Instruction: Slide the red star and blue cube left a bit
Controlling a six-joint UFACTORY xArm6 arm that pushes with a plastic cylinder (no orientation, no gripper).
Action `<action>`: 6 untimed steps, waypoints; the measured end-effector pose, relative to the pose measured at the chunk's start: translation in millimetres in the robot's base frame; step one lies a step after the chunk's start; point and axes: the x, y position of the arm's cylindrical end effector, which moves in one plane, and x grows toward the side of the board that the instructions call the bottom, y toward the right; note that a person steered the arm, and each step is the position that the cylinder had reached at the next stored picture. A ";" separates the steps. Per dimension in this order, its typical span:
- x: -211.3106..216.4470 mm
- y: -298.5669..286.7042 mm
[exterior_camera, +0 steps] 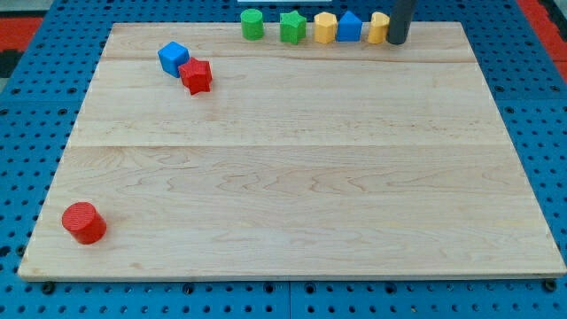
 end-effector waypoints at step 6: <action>54.0 -339.9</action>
